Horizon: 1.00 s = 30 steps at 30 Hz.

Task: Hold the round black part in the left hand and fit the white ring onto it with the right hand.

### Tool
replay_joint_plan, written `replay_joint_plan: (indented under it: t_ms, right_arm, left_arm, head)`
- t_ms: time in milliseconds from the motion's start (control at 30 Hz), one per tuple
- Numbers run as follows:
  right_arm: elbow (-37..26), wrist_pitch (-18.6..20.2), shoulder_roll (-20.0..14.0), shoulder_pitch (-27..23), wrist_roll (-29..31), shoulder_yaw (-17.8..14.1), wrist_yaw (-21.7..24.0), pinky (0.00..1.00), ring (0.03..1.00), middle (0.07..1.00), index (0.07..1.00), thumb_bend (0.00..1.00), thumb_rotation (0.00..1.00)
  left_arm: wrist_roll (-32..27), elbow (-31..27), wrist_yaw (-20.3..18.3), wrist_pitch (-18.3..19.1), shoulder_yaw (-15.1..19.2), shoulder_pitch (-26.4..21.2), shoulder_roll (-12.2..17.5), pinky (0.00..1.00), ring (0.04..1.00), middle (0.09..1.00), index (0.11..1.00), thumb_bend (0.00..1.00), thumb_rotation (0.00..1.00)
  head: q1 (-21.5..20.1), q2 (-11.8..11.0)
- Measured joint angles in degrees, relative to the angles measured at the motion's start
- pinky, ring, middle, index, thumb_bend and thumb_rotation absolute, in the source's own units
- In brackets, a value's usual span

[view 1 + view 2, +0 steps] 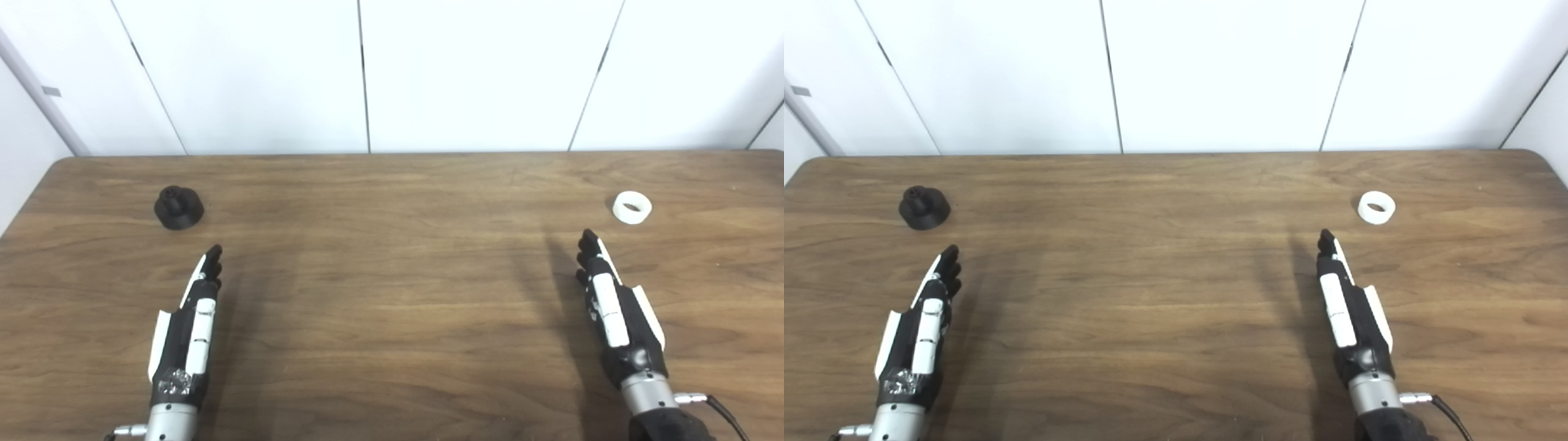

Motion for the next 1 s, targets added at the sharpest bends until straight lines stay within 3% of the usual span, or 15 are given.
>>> replay_joint_plan:
  t_ms: [333,500,633,767,1000]
  right_arm:
    - [0.0,0.0,0.0,0.0,-0.4,0.1,0.0,1.0,1.0,1.0,1.0,0.55,1.0]
    - [-0.5,0.5,0.0,0.0,-0.4,0.1,0.0,1.0,1.0,1.0,1.0,0.54,1.0]
    - [-0.7,0.9,-0.2,0.0,0.0,-0.1,0.0,1.0,1.0,1.0,1.0,0.55,1.0]
    - [-0.7,1.0,-0.6,0.1,1.4,-0.7,0.3,1.0,1.0,1.0,1.0,0.52,1.0]
    - [-0.5,0.9,-2.5,0.1,3.9,-1.5,1.8,1.0,1.0,1.0,1.0,0.5,1.0]
  left_arm:
    - [0.1,0.0,0.0,0.0,0.0,0.0,0.2,1.0,1.0,1.0,0.98,0.45,0.95]
    - [0.2,0.0,0.0,0.0,0.0,0.0,0.2,1.0,1.0,1.0,0.975,0.45,0.93]
    - [1.3,-0.1,0.2,0.1,-0.1,0.0,0.0,1.0,1.0,0.996,0.964,0.47,0.92]
    - [2.2,-0.2,0.4,0.5,-0.2,0.0,-0.6,1.0,1.0,0.98,0.947,0.47,0.89]
    - [4.9,-0.1,1.2,0.4,-0.6,0.0,-1.6,1.0,1.0,0.979,0.943,0.51,0.89]
  head:
    - [0.0,0.3]
    - [2.5,0.1]
    - [5.1,-0.6]
    - [11.6,-3.1]
    - [16.3,-5.0]
